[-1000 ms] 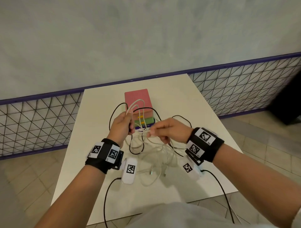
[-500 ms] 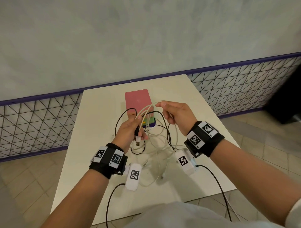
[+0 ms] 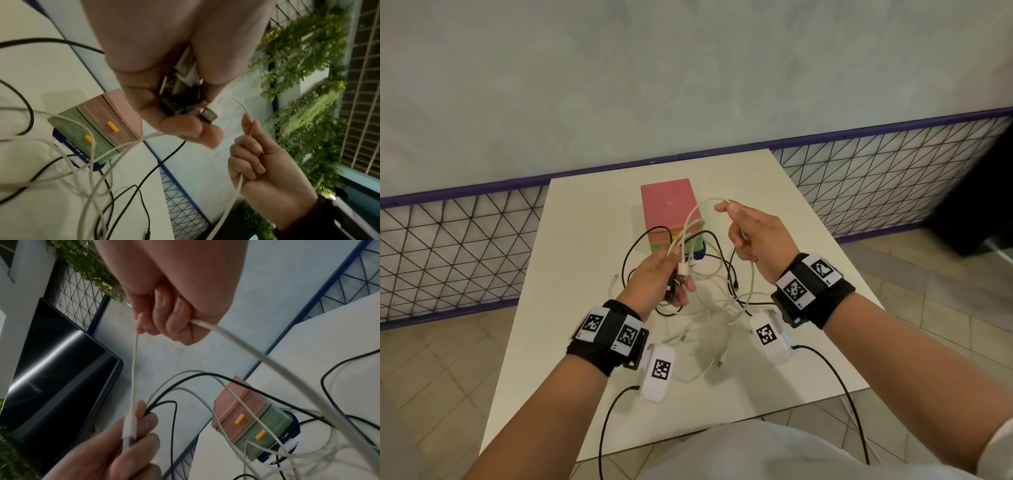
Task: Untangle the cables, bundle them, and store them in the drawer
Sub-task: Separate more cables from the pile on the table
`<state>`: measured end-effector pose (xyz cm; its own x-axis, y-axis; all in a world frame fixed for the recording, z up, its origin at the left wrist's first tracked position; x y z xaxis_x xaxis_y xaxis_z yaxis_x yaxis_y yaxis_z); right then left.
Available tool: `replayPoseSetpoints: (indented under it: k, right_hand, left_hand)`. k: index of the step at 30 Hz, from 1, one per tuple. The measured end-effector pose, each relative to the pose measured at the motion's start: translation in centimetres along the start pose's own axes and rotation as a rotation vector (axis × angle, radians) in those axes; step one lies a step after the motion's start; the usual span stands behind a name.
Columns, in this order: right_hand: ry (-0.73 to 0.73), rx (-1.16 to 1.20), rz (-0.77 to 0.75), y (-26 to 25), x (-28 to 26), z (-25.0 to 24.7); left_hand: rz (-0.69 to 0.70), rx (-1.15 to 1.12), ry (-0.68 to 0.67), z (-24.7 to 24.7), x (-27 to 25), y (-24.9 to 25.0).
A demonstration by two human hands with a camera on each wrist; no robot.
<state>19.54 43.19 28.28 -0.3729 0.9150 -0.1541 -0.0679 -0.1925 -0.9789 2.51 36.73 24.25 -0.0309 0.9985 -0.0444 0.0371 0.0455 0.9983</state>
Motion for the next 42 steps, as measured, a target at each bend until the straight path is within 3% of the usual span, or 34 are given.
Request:
replayPoseSetpoints:
  k: [10, 14, 17, 21, 24, 28, 30, 33, 35, 42]
  right_hand:
    - [0.069, -0.348, 0.102, 2.0, 0.4, -1.8]
    - [0.049, -0.394, 0.114, 3.5, 0.2, -2.6]
    - [0.018, -0.621, 0.158, 5.8, 0.0, -4.0]
    - [0.070, -1.005, 0.341, 11.1, -0.9, -9.1]
    - [0.118, -1.006, 0.553, 14.2, -2.1, -12.8]
    - [0.117, -0.879, 0.731, 15.0, -2.1, -13.1]
    - [0.150, -1.038, 0.693, 12.8, -1.3, -12.4]
    - [0.409, -1.460, 0.461, 5.8, -0.4, -10.6]
    - [0.467, -1.380, 0.252, 0.9, 0.1, -9.1]
    - [0.278, -0.257, -0.095, -8.3, 1.1, -6.2]
  left_hand:
    - [0.028, -0.046, 0.015, 0.2, -0.2, 0.3]
    - [0.076, -0.044, 0.102, 0.1, -0.1, 0.4]
    - [0.101, -0.149, 0.239, -1.2, 0.7, 0.4]
    - [0.080, -0.395, 0.468, -4.5, 1.8, 0.8]
    - [0.077, -0.367, 0.521, -5.2, 1.8, 0.8]
    - [0.076, -0.264, 0.451, -3.8, 2.0, 0.3]
    - [0.080, -0.196, 0.394, -3.1, 2.2, 0.3]
    - [0.081, -0.114, 0.347, -2.5, 2.4, 0.3]
    - [0.071, -0.096, 0.343, -2.5, 2.4, 0.3]
    - [0.041, -0.100, 0.362, -3.0, 2.2, 0.1]
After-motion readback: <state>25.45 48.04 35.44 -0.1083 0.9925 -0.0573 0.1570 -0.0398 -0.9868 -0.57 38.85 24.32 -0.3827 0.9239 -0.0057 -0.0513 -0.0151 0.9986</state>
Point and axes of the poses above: each hand's wrist, its own x-axis towards the middle knuckle, its own z-axis out of the palm, y = z × x, the point moved 4 cm from there along x, towards the middle knuckle, and after that the axes turned 11 degrees about z, right-handed, at the moved point
